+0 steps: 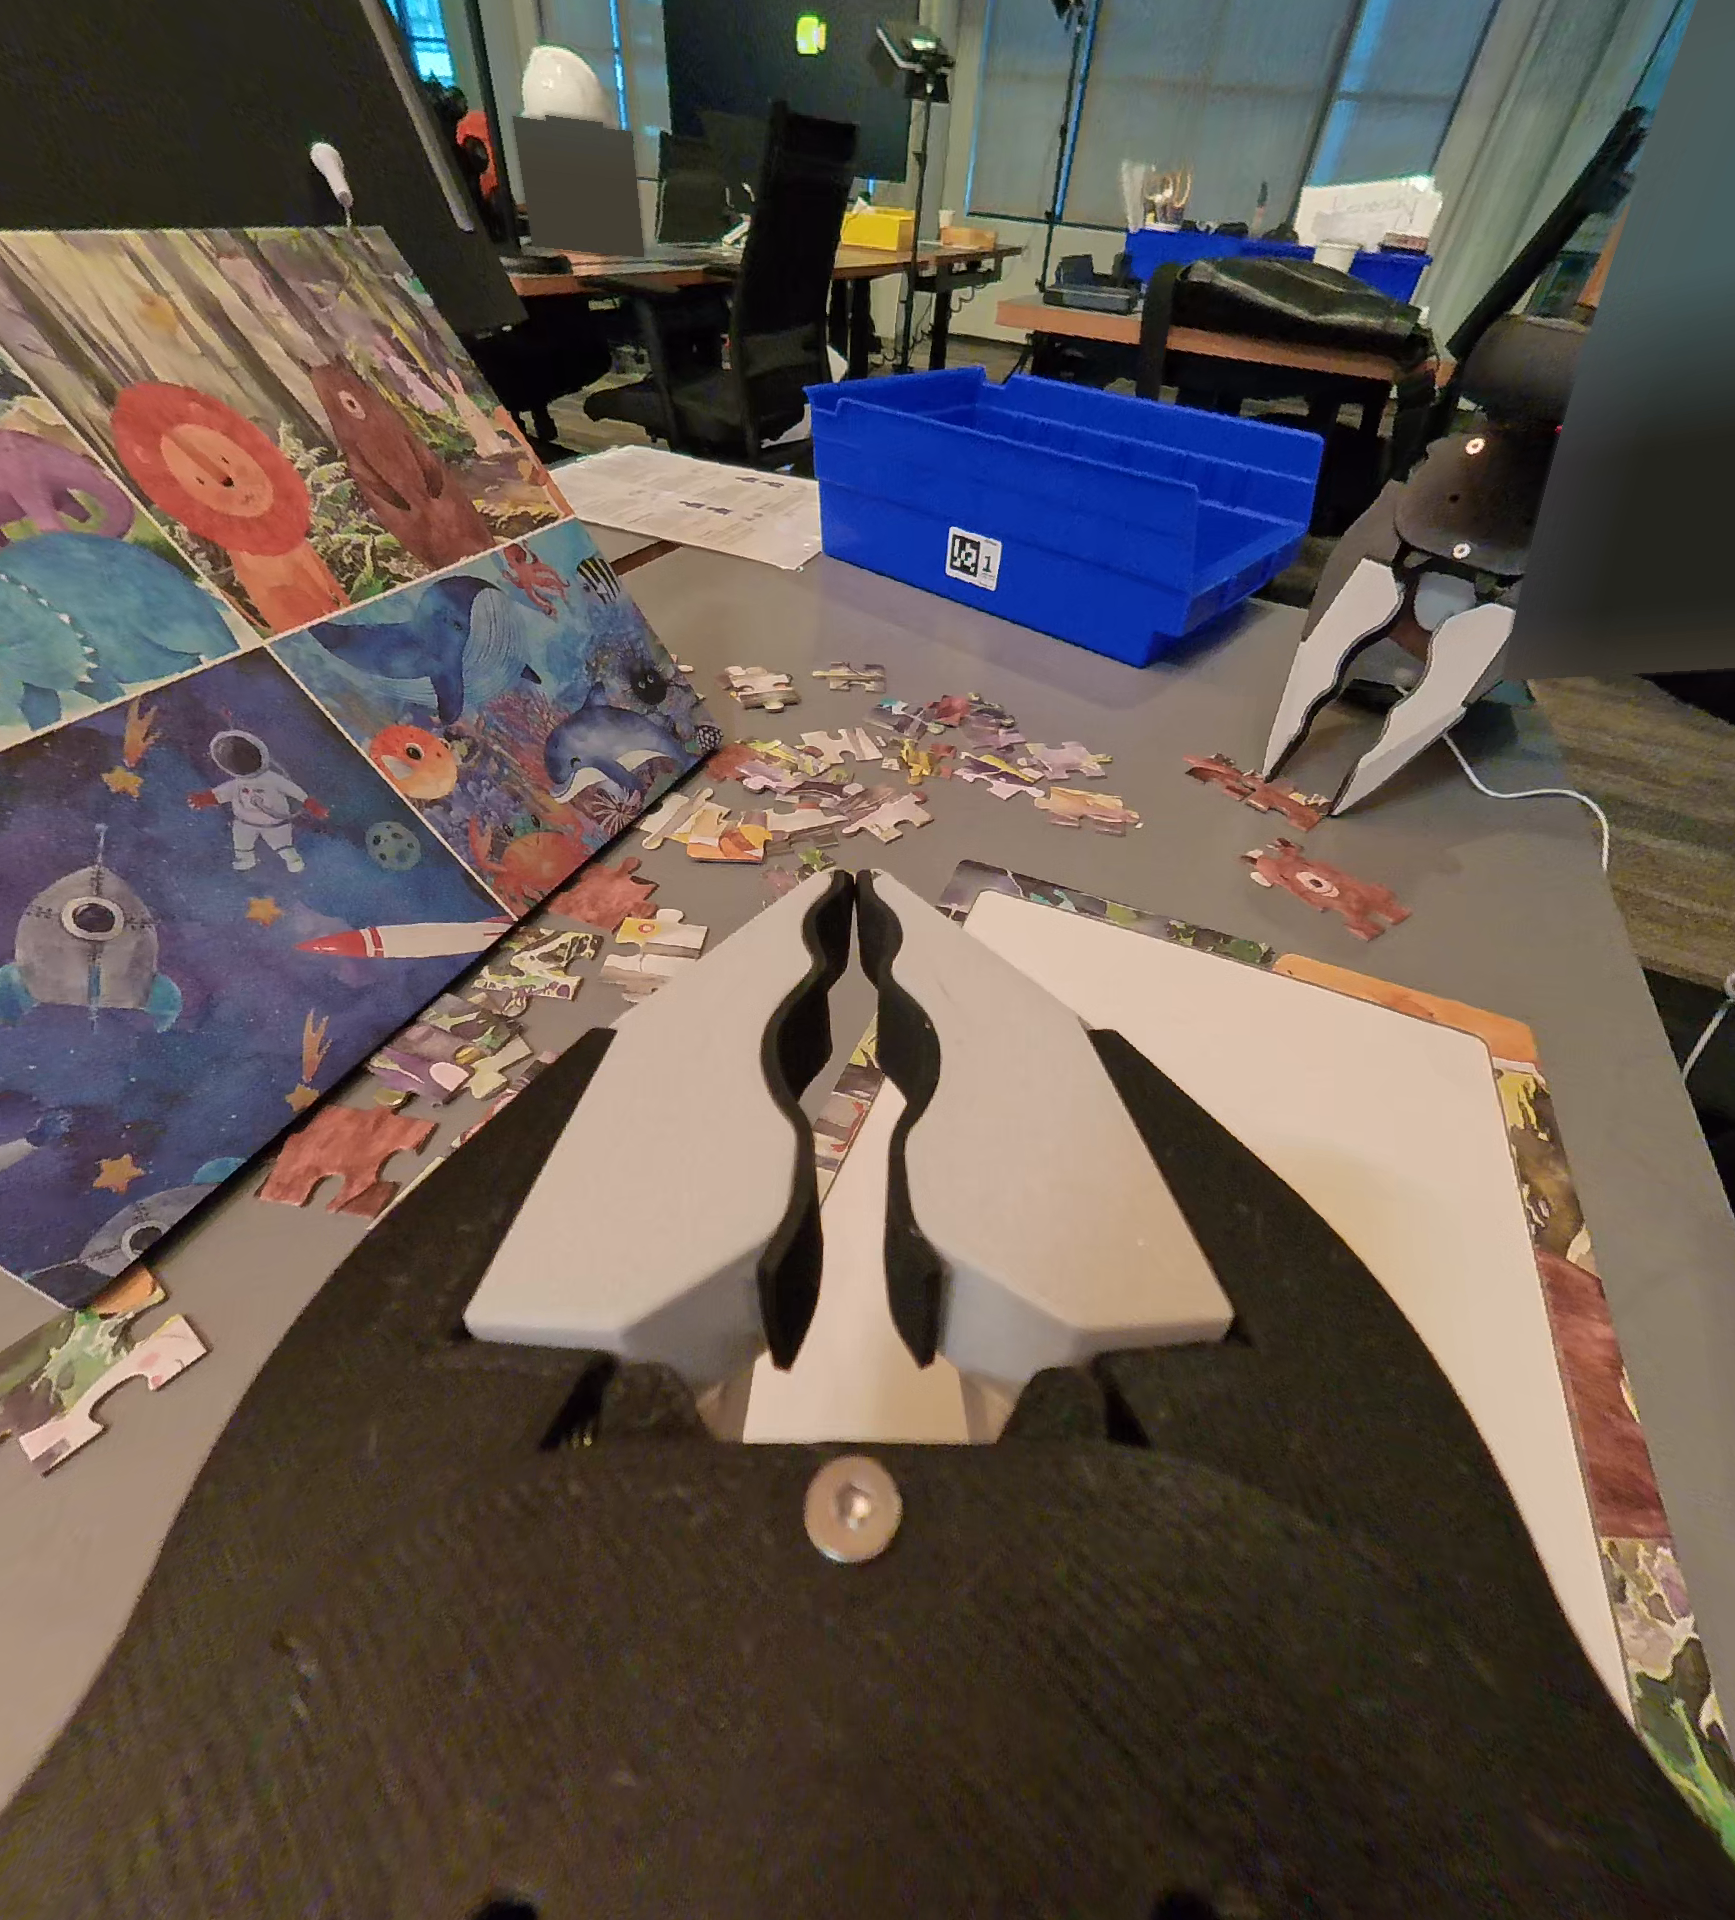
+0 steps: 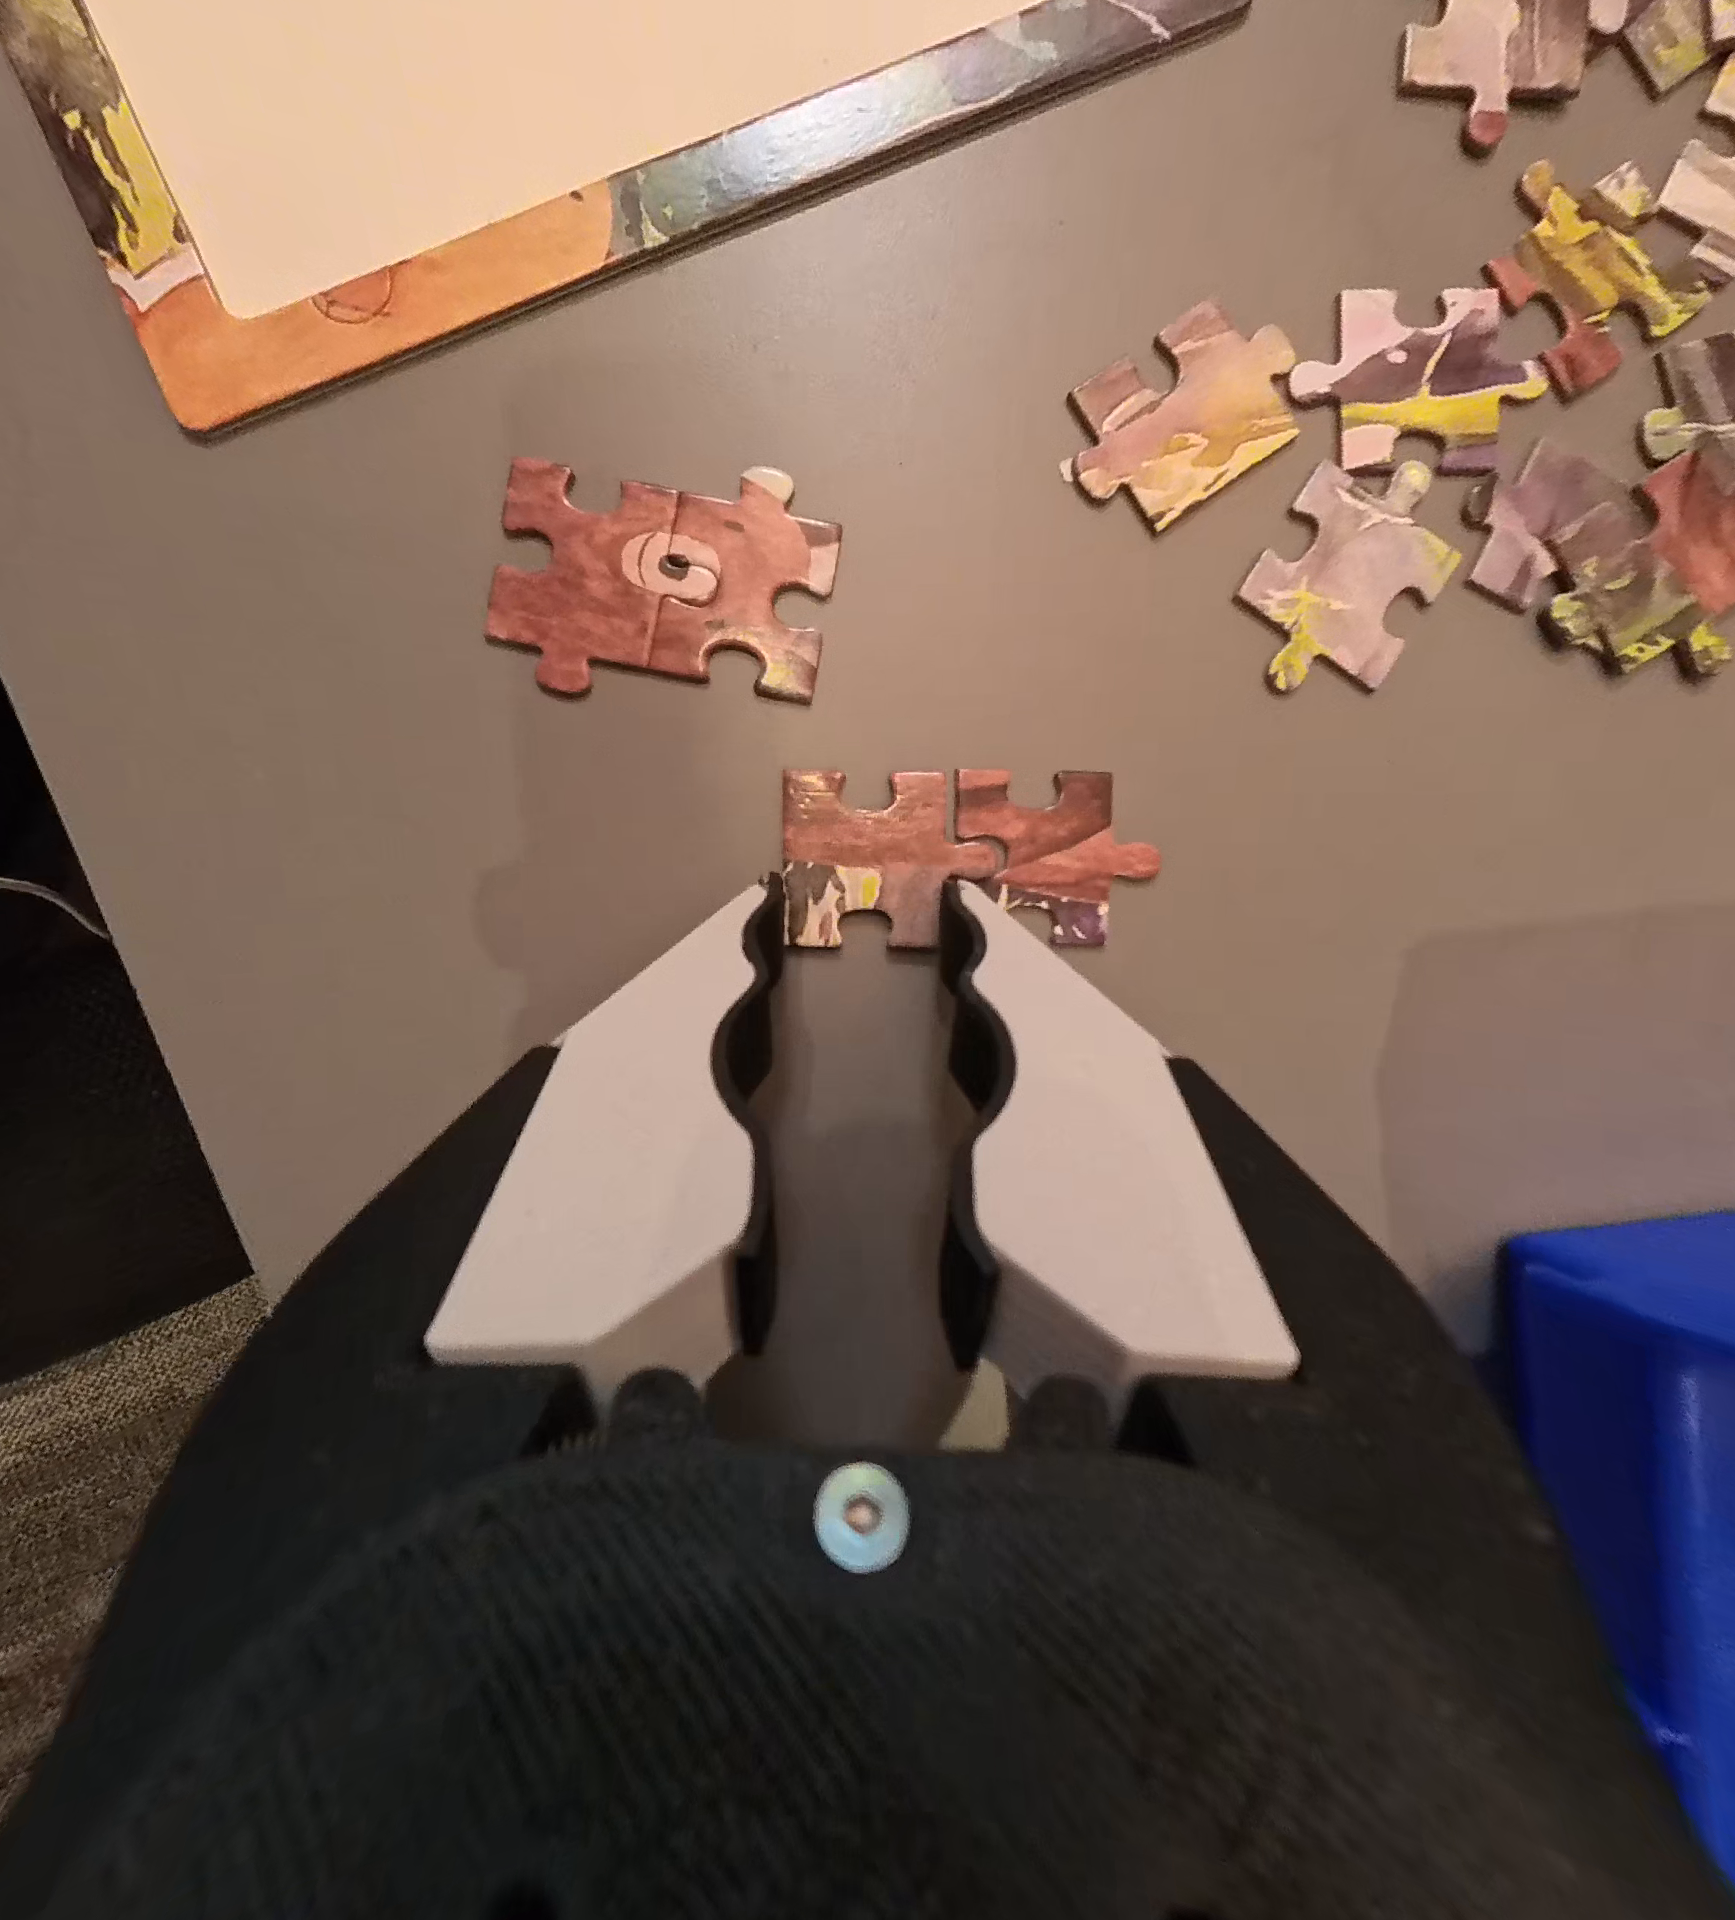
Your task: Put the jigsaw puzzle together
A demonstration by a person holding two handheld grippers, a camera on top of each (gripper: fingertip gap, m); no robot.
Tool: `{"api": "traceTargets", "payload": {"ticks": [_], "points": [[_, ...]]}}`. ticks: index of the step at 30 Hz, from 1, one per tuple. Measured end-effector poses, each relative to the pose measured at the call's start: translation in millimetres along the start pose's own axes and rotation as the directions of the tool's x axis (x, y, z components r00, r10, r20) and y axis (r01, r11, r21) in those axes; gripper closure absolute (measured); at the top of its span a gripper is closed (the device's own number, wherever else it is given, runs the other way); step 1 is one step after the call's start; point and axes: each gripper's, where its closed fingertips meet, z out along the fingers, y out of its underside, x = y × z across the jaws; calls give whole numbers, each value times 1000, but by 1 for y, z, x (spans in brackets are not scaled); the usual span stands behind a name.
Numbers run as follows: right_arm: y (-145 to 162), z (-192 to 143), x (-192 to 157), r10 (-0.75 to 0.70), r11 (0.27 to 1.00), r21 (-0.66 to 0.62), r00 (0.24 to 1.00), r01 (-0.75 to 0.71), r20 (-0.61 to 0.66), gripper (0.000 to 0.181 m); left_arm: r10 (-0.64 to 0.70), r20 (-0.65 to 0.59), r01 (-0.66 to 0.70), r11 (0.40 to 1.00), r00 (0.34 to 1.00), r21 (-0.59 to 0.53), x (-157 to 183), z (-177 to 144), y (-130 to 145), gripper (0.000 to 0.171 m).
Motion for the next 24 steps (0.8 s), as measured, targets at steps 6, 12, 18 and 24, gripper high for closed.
{"api": "traceTargets", "payload": {"ticks": [6, 12, 18, 24], "points": [[-4, 0, 1, -12, 1000, -8, 1000, 12, 7, 153, 0, 0, 0, 1000, 1000, -3, 0, 0, 1, 171], [-9, 1, 0, -24, 1000, -15, 1000, 24, 15, 152, 1, 0, -1, 1000, 1000, -3, 0, 0, 1, 171], [-10, 0, -1, -25, 999, -26, 1000, 26, 13, 152, 1, 0, -1, 1000, 1000, -3, 0, 0, 1, 171], [-9, 0, 0, -23, 999, -27, 1000, 24, 15, 152, 2, -1, -2, 1000, 1000, -5, 0, 1, 1, 171]]}}
